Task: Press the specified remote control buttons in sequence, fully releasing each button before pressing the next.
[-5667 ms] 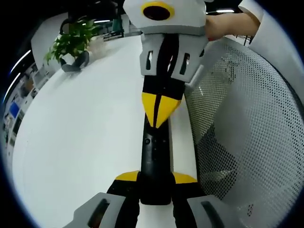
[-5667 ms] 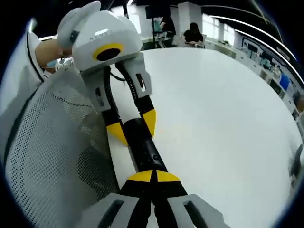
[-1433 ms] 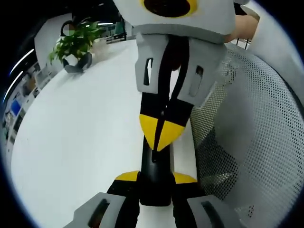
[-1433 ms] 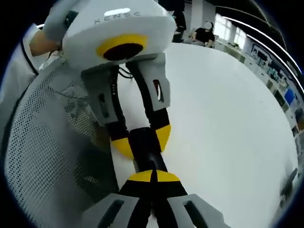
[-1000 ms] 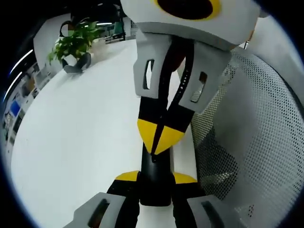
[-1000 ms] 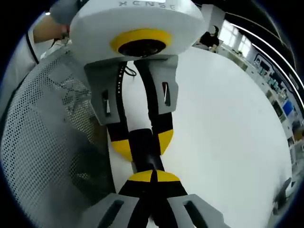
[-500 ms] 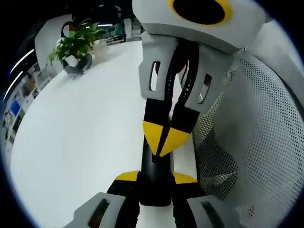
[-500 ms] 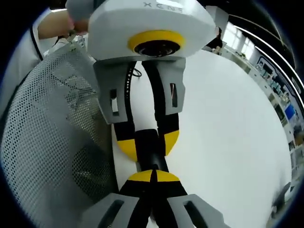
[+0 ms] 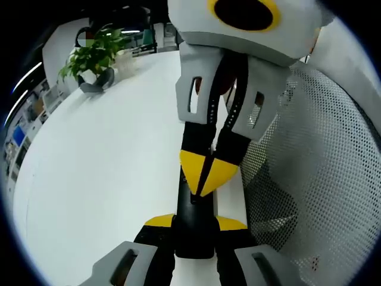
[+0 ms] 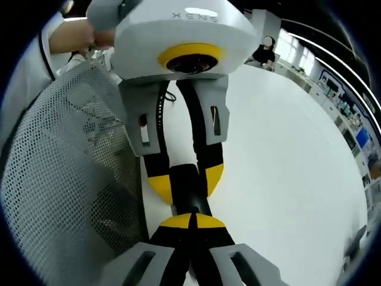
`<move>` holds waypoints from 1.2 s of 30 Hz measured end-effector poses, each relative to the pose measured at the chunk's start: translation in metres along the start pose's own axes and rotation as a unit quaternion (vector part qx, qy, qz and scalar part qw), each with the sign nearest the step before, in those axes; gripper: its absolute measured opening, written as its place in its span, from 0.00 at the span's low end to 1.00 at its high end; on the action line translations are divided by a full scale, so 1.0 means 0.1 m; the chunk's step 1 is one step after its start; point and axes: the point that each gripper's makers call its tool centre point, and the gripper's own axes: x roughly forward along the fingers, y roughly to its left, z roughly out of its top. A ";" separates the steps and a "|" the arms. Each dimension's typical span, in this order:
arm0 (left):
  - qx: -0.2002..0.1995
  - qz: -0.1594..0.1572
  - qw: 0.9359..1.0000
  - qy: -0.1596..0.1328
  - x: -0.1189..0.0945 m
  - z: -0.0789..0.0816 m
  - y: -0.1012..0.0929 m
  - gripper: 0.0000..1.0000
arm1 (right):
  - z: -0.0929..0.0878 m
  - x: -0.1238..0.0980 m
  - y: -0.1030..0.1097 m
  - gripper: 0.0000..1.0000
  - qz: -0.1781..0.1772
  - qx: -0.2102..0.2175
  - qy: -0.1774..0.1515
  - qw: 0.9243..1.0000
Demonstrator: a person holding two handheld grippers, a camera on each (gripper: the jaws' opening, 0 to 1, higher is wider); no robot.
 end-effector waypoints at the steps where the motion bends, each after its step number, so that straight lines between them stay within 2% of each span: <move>1: -0.001 0.001 1.000 -0.002 0.00 0.00 0.00 0.24 | 0.02 0.00 0.02 0.00 0.001 0.003 -0.006 1.000; 2: -0.003 0.002 1.000 -0.002 0.00 0.00 0.00 0.24 | 0.09 0.04 0.13 0.00 0.022 0.032 -0.026 0.999; 3: -0.002 0.002 1.000 -0.003 0.00 0.00 0.00 0.24 | 0.12 0.06 0.19 0.00 0.030 0.038 -0.031 0.998; 5: -0.002 0.002 1.000 -0.002 0.00 0.00 0.00 0.24 | 0.15 0.08 0.15 0.00 0.006 -0.005 -0.024 1.000; 6: -0.002 0.001 1.000 -0.002 0.00 0.00 0.00 0.24 | 0.14 0.08 0.15 0.00 -0.003 -0.028 -0.010 1.000; 10: -0.004 0.002 1.000 -0.001 0.00 0.01 0.00 0.24 | 0.13 0.07 0.06 0.00 -0.012 0.020 -0.019 1.000; 12: -0.005 0.002 1.000 -0.001 0.00 0.01 0.00 0.24 | 0.10 0.05 0.00 0.00 -0.018 0.020 -0.019 0.999; 14: -0.004 0.002 1.000 0.001 0.00 0.01 0.00 0.24 | 0.11 0.05 0.01 0.00 -0.009 0.035 -0.022 0.999; 18: -0.003 0.000 1.000 0.006 0.00 0.01 0.00 0.24 | 0.09 0.05 0.02 0.00 -0.023 0.016 -0.012 1.000; 20: -0.005 0.000 1.000 0.007 0.00 0.01 0.00 0.24 | 0.09 0.05 0.01 0.00 -0.029 0.036 -0.015 0.999; 24: -0.002 0.003 1.000 0.004 0.00 0.02 0.00 0.24 | 0.11 0.07 0.00 0.00 -0.021 0.033 -0.002 0.999; 27: 0.006 0.001 1.000 0.014 0.01 0.02 -0.01 0.24 | 0.23 0.16 -0.02 0.00 -0.038 0.022 -0.024 0.999; 28: 0.006 0.001 1.000 0.016 0.01 0.02 0.00 0.24 | 0.20 0.15 -0.02 0.00 -0.035 0.015 -0.003 0.999; 29: 0.005 0.001 1.000 0.017 0.01 0.02 0.00 0.24 | 0.20 0.15 -0.02 0.00 -0.034 0.017 0.001 0.999; 31: 0.003 0.001 1.000 0.018 0.01 0.01 0.00 0.24 | 0.20 0.14 -0.03 0.00 -0.034 0.026 -0.011 0.999; 32: 0.001 0.002 1.000 0.015 0.01 0.01 0.00 0.24 | 0.20 0.13 -0.02 0.00 -0.030 0.050 -0.029 0.998; 36: -0.003 0.004 1.000 0.008 0.00 0.01 0.00 0.24 | 0.12 0.08 -0.02 0.00 -0.037 0.040 -0.014 0.998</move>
